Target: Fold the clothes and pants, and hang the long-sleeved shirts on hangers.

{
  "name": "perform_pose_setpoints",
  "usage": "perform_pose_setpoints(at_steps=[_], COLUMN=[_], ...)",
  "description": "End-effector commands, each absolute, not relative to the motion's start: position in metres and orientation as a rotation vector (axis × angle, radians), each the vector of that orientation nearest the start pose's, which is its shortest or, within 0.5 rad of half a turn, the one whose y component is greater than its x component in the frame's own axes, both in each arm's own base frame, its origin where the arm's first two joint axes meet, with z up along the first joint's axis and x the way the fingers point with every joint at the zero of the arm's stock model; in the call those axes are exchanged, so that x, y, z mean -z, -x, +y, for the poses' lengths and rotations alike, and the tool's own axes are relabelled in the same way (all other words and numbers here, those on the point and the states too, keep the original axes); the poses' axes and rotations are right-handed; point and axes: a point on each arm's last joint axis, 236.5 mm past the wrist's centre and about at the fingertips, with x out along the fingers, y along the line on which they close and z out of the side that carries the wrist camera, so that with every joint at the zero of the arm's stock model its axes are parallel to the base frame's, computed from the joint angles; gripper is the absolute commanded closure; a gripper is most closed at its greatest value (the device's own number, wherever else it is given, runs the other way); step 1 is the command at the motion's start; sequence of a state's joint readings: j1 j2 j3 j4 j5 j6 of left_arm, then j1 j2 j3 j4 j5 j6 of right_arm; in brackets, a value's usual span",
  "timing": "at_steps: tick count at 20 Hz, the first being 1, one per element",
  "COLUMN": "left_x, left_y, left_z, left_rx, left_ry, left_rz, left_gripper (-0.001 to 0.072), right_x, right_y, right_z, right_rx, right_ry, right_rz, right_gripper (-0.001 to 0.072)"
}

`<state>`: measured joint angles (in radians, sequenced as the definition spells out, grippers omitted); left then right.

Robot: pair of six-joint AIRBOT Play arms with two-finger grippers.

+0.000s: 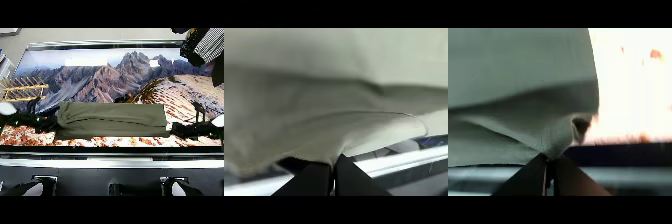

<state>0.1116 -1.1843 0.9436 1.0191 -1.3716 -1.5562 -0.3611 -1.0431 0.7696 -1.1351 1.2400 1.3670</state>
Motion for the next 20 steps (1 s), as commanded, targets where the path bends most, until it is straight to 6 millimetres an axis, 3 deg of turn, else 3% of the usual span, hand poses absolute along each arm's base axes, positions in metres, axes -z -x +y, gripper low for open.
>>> perform_pose_setpoints(at_steps=[1, 4, 7, 11, 15, 17, 18, 19, 20], left_x=[0.009, 0.017, 0.028, 0.044, 0.066, 0.065, 0.059, 0.049, 0.037], left_y=[-0.356, -0.402, -0.432, -0.453, -0.456, -0.457, -0.457, -0.458, -0.460], left_z=[-0.093, -0.095, -0.101, -0.105, -0.105, -0.104, -0.103, -0.101, -0.098], left_rx=[0.292, 0.306, 0.326, 0.321, 0.309, 0.308, 0.313, 0.318, 0.319], left_ry=[0.547, 0.531, 0.515, 0.522, 0.534, 0.536, 0.530, 0.524, 0.511], left_rz=[1.515, 1.502, 1.504, 1.518, 1.553, 1.551, 1.544, 1.530, 1.510], left_gripper=[0.0692, 0.0692, 0.0692, 0.0692, 0.0684, 0.0495, 0.0445, 0.0441, 0.0440], right_x=[0.041, 0.054, 0.059, 0.062, 0.076, 0.076, 0.068, 0.057, 0.046], right_y=[-0.333, -0.369, -0.406, -0.431, -0.435, -0.429, -0.425, -0.423, -0.422], right_z=[-0.005, 0.008, 0.006, 0.004, 0.004, 0.008, 0.003, -0.005, -0.018], right_rx=[-0.124, -0.156, -0.096, -0.088, -0.073, -0.066, -0.070, -0.076, -0.067], right_ry=[-0.510, -0.421, -0.390, -0.407, -0.429, -0.470, -0.474, -0.480, -0.496], right_rz=[1.287, 1.290, 1.268, 1.257, 1.271, 1.307, 1.327, 1.335, 1.329], right_gripper=[0.0678, 0.0678, 0.0678, 0.0677, 0.0652, 0.0426, 0.0293, 0.0236, 0.0229])
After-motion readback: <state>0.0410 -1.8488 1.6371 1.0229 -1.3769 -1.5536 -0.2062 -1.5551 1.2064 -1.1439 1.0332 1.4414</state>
